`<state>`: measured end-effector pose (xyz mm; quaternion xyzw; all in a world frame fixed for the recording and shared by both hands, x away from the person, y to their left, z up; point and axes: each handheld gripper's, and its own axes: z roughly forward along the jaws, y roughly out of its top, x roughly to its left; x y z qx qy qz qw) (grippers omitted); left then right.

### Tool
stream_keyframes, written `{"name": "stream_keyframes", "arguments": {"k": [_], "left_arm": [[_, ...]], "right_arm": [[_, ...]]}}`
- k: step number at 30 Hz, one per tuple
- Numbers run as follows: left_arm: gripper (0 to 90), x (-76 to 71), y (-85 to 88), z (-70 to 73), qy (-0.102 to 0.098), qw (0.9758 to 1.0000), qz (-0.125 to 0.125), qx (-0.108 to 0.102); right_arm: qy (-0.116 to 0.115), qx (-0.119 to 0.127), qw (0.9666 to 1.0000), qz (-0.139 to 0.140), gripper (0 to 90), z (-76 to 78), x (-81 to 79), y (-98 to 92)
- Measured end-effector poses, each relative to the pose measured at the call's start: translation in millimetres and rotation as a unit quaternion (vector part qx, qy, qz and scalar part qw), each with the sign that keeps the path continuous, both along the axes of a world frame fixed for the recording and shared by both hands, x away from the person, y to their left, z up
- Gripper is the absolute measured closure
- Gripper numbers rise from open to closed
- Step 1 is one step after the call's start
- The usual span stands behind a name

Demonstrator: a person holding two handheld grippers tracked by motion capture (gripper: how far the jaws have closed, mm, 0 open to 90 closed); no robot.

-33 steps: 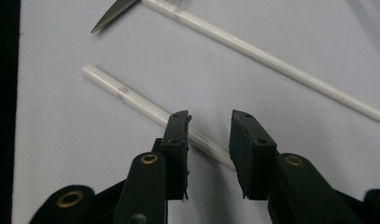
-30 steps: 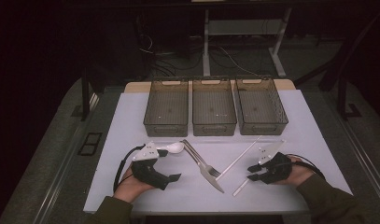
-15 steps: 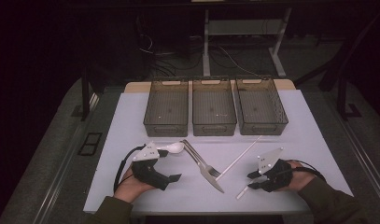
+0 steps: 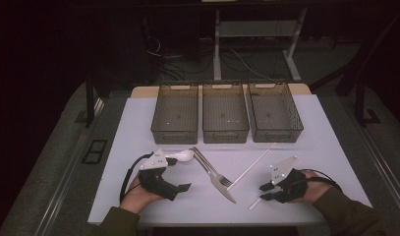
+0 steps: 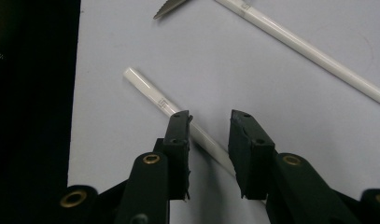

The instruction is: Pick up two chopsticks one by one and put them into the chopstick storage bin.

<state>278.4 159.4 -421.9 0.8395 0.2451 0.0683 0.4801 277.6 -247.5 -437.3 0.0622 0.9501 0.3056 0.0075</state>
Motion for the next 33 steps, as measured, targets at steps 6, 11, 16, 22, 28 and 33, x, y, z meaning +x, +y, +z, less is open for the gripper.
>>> {"name": "stream_keyframes", "arguments": {"k": [6,11,16,22,28,33], "left_arm": [[0.8,-0.1,-0.4,-0.1,0.0,1.0,0.0,0.001],[0.8,-0.1,-0.3,-0.1,0.001,1.0,0.0,0.001],[0.8,0.0,-0.3,-0.2,0.001,1.0,-0.001,0.002],[0.9,0.0,-0.6,-0.4,0.0,1.0,0.001,0.0],[0.9,0.1,-0.5,-0.3,0.0,1.0,0.001,0.0],[0.8,0.1,-0.5,-0.2,0.0,1.0,0.0,0.0]], "right_arm": [[0.0,0.002,1.0,-0.001,74.2,1.7,-4.2,0.7],[0.004,0.002,1.0,-0.001,75.1,1.8,-6.0,0.5],[0.001,0.005,1.0,-0.002,75.4,1.4,-10.9,-0.1],[-0.008,0.007,0.9998,0.018,72.1,-1.7,-15.0,7.5],[-0.009,0.024,0.9989,0.039,74.4,-2.9,-18.4,21.3],[-0.007,0.026,0.9981,0.054,77.1,-4.4,-20.1,33.4]]}}
